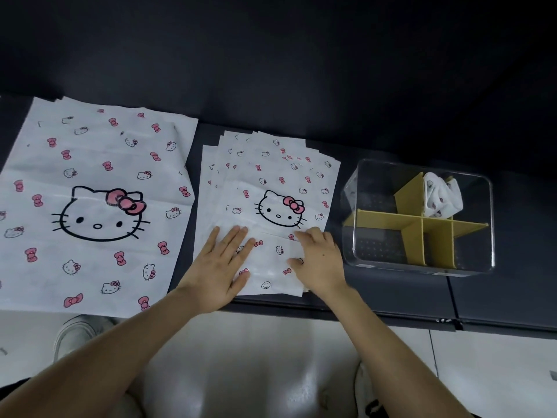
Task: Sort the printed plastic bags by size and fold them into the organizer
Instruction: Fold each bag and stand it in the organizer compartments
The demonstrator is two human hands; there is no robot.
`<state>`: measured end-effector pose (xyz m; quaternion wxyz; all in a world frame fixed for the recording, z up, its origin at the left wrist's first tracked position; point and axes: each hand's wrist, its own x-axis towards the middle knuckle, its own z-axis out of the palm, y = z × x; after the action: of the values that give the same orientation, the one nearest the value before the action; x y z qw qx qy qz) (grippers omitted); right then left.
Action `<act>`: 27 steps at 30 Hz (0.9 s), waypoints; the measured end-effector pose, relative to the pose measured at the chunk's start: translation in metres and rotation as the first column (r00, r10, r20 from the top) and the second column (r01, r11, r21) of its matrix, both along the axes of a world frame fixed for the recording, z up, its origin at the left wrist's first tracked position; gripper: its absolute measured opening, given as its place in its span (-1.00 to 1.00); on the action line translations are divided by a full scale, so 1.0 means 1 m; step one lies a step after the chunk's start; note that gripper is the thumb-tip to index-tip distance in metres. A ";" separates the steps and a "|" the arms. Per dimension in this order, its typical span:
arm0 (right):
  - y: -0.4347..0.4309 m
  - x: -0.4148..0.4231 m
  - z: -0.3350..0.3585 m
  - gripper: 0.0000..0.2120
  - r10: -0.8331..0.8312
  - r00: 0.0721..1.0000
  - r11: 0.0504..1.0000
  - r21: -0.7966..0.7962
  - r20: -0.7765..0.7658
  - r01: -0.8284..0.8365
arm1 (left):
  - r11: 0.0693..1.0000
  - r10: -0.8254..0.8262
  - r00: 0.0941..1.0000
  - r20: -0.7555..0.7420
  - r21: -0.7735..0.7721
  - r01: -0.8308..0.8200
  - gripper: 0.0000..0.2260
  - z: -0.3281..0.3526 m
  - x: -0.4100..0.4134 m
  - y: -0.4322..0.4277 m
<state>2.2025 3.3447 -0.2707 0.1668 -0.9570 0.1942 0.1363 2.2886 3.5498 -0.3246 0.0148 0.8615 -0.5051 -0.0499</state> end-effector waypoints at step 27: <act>0.037 -0.040 0.024 -0.66 -0.628 0.553 -0.095 0.759 -0.548 0.644 | 0.791 -0.061 0.977 -0.204 -0.607 -0.077 -0.84 -0.001 -0.059 -0.001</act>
<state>2.1620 3.3821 -0.2470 0.7199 -0.4561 0.5067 0.1300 2.2293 3.5492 -0.3258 0.3467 0.8020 -0.4858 0.0242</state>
